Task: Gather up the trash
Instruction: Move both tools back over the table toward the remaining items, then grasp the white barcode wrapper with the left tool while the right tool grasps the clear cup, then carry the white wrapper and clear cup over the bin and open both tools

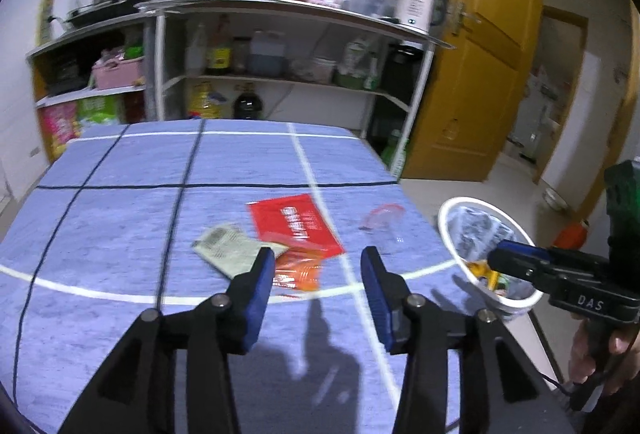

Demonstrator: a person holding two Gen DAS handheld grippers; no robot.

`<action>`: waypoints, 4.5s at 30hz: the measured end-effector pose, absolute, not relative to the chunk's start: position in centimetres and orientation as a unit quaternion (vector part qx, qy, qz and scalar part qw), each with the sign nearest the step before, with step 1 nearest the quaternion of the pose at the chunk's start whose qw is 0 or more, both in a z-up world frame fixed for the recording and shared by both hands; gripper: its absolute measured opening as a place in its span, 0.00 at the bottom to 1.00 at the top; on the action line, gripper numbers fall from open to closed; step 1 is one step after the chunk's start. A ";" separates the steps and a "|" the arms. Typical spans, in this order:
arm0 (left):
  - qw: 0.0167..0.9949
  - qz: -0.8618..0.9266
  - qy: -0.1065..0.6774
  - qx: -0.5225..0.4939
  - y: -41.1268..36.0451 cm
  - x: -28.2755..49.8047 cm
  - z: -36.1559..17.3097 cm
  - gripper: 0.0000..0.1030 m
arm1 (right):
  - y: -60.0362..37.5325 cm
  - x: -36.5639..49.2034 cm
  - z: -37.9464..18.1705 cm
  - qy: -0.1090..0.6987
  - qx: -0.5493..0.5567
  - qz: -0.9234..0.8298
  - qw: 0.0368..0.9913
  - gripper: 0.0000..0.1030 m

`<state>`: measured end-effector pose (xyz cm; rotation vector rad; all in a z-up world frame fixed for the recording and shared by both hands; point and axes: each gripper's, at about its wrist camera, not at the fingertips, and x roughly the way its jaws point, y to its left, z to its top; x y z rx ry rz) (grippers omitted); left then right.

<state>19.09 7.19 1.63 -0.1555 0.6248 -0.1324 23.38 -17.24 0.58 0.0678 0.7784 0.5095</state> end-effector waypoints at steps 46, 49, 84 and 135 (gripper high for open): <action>0.911 0.010 0.402 -0.088 10.6 26.5 -3.5 0.10 | -8.7 33.7 -4.5 0.464 -0.018 0.234 0.854 0.30; 0.913 0.001 0.398 -0.091 11.0 26.2 -3.3 0.07 | -9.0 33.5 -4.2 0.458 -0.015 0.234 0.857 0.30; 0.904 0.031 0.426 -0.037 10.3 25.8 -4.1 0.37 | -10.9 31.5 -2.3 0.430 -0.014 0.255 0.866 0.30; 0.877 -0.257 0.406 -0.011 -16.1 29.0 -1.7 0.29 | -35.1 27.9 -3.9 0.436 0.108 0.059 0.891 0.32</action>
